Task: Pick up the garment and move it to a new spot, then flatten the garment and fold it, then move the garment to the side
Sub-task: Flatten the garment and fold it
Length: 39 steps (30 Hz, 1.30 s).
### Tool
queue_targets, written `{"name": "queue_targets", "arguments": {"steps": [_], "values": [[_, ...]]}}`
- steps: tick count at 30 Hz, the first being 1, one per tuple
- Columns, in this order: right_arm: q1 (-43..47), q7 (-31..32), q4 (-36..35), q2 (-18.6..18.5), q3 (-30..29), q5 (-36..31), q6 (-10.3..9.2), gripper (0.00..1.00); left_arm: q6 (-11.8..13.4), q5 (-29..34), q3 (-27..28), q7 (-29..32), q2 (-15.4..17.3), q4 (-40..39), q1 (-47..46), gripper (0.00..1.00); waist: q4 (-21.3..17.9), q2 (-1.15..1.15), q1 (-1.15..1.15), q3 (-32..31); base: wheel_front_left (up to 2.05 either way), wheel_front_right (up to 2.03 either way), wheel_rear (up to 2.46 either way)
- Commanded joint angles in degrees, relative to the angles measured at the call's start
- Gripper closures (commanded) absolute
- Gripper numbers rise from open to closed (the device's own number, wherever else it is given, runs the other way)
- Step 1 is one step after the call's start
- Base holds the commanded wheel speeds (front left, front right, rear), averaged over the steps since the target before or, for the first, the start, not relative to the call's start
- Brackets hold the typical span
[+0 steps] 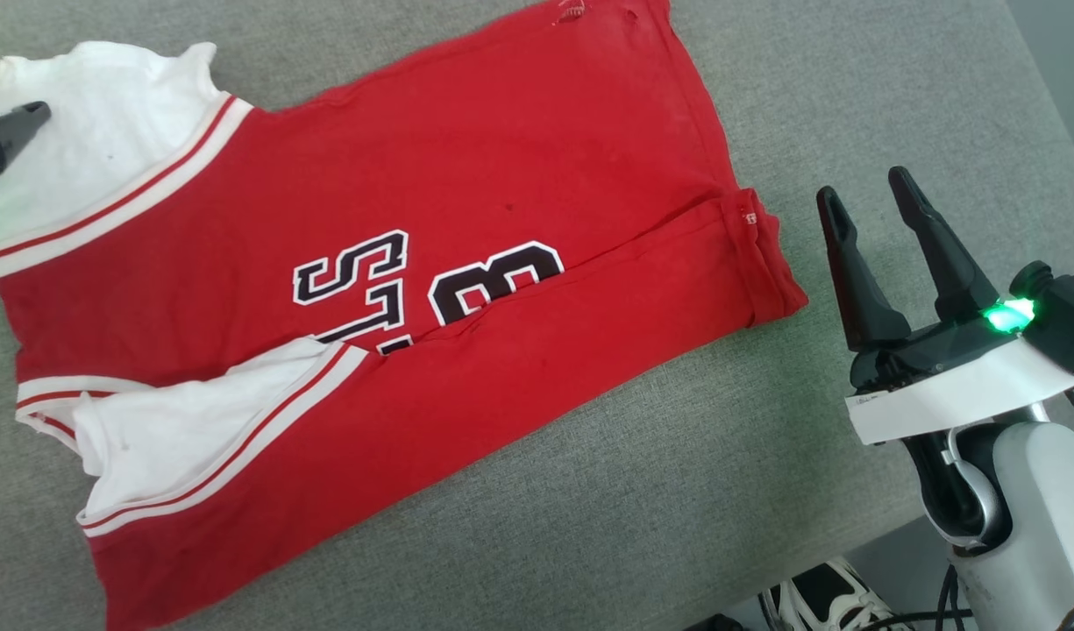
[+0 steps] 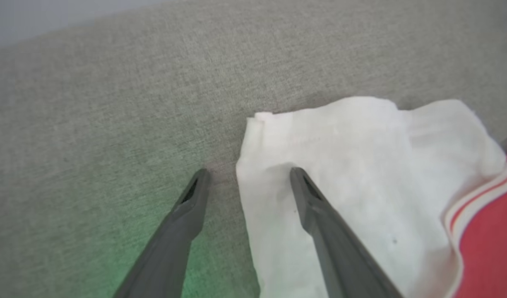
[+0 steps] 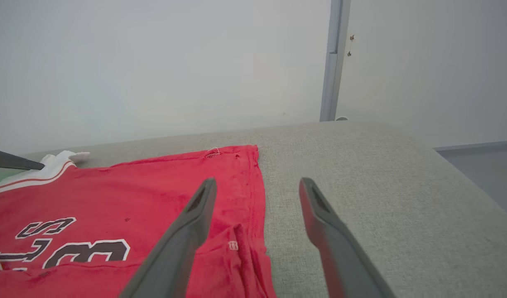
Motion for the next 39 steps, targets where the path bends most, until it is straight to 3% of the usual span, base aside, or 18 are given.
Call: {"name": "queue_targets", "arguments": {"steps": [1, 3, 4, 5, 6, 7, 14, 22, 28, 33, 39], "values": [[0.09, -0.17, 0.39, -0.17, 0.24, 0.62, 0.00, 0.00, -0.95, 0.02, -0.99, 2.53, -0.82, 1.30, -0.87, 0.00, -0.17, 0.00, 0.00, 0.68, 0.00, 0.00, 0.00], [0.07, -0.08, 0.52, -0.33, 0.25, 0.69, 0.00, 0.00, -1.49, -0.66, -1.06, 3.66, -1.47, 1.82, -1.07, 0.00, -0.06, 0.00, 0.00, 0.91, 0.00, 0.00, 0.00], [-0.07, -0.03, 0.56, -0.43, 0.24, 0.81, 0.00, 0.00, -2.25, -1.82, -0.83, 4.86, -2.37, 2.17, -1.15, 0.06, 0.10, 0.00, 0.00, 1.12, 0.00, 0.00, 0.00], [-0.30, 0.16, 0.54, -0.55, 0.29, 0.91, 0.00, 0.00, -2.67, -3.11, -0.52, 5.98, -3.33, 2.52, -1.24, 0.44, 0.29, 0.00, 0.00, 1.28, 0.00, 0.00, 0.00], [-0.64, 0.44, 0.48, -0.84, 0.40, 0.95, 0.00, 0.00, -3.06, -3.61, -0.47, 7.14, -4.03, 2.75, -1.45, 0.64, 0.51, 0.00, 0.00, 1.43, 0.00, 0.00, 0.00], [-1.07, 0.69, 0.34, -1.31, 0.50, 0.87, 0.00, 0.00, -3.67, -3.76, -0.85, 8.19, -4.52, 2.72, -1.67, 0.98, 0.76, 0.00, 0.00, 1.62, 0.00, 0.00, 0.00], [-7.74, 6.66, 1.42, -4.16, 1.57, -0.02, 0.00, 0.00, -5.29, -3.36, -0.89, 8.14, -5.91, 3.61, -4.15, 1.00, 2.80, 0.00, 0.00, 2.88, 0.00, 0.00, 0.00], [-23.67, 29.29, 9.57, -11.23, 10.76, 6.15, 0.00, 0.00, -6.75, -2.53, -0.63, 4.56, -9.74, 2.95, -6.79, 1.00, 7.47, 0.00, 0.00, 4.75, 0.00, 0.00, 0.00], [-36.46, 43.29, 18.12, -13.99, 13.21, 12.44, -0.01, 0.00, -7.37, -2.74, -0.81, 1.98, -11.93, 1.46, -7.72, 1.00, 11.20, 0.00, 0.00, 6.70, 0.00, 0.00, 0.00], [-44.48, 47.91, 25.57, -14.94, 14.55, 12.65, 0.00, 0.00, -7.42, -3.71, -0.79, -0.12, -14.32, -0.46, -8.62, 1.00, 14.32, 0.00, 0.00, 8.58, 0.00, 0.00, 0.00], [-47.78, 51.35, 32.33, -14.72, 18.04, 14.00, 0.00, 0.00, -7.36, -4.16, -2.03, -1.65, -14.70, -2.85, -8.77, 1.00, 16.29, 0.00, 0.00, 10.06, 0.00, 0.00, 0.00]]}}
